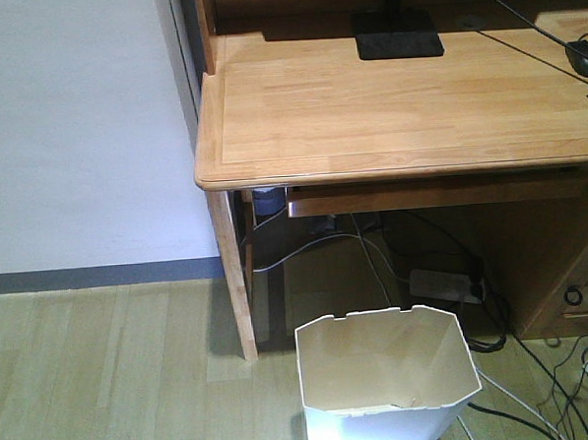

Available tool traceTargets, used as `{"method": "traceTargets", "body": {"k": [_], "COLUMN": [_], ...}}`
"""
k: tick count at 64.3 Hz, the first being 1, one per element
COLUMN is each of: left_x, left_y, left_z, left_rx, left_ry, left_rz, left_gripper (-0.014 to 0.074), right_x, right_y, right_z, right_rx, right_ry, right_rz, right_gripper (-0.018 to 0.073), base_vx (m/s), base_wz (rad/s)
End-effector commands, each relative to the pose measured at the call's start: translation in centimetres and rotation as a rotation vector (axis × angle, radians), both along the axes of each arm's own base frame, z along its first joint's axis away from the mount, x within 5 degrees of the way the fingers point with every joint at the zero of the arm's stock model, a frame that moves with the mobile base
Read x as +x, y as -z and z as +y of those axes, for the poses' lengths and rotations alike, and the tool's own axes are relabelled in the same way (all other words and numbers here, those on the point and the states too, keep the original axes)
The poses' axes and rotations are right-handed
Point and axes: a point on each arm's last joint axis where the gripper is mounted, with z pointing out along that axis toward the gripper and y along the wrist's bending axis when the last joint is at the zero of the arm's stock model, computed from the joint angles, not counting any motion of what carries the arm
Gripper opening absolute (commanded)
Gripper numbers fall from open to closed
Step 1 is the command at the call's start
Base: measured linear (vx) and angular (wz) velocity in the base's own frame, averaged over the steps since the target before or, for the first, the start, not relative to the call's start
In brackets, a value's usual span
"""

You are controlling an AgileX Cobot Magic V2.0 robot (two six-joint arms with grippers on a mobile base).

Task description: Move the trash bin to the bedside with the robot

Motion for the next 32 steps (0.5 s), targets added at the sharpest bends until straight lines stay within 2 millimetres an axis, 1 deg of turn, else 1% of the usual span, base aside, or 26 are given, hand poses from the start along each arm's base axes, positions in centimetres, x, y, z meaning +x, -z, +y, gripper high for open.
{"method": "traceTargets", "body": {"k": [1, 11, 20, 27, 32], "left_x": [-0.1, -0.1, -0.1, -0.1, -0.1], "left_y": [-1.5, -1.5, -1.5, -1.5, -1.5], "left_z": [0.0, 0.0, 0.0, 0.0, 0.0], "left_rx": [0.003, 0.003, 0.003, 0.003, 0.003], "left_ry": [0.004, 0.004, 0.004, 0.004, 0.004], "left_rz": [-0.103, -0.103, -0.103, -0.103, -0.103], "left_gripper": [-0.0006, -0.0006, -0.0006, -0.0006, -0.0006], "right_x": [0.6, 0.9, 1.3, 1.6, 1.8], "right_y": [-1.2, -0.9, -0.6, -0.4, -0.2], "right_z": [0.0, 0.0, 0.0, 0.0, 0.0], "right_rx": [0.001, 0.001, 0.001, 0.001, 0.001], "right_ry": [-0.001, -0.001, -0.001, -0.001, -0.001], "right_rz": [-0.041, -0.019, 0.009, 0.030, 0.038], "right_gripper": [0.0004, 0.0071, 0.0207, 0.0355, 0.0435], "base_vx": [0.00, 0.00, 0.00, 0.00, 0.00], "base_wz": [0.00, 0.00, 0.00, 0.00, 0.00]}}
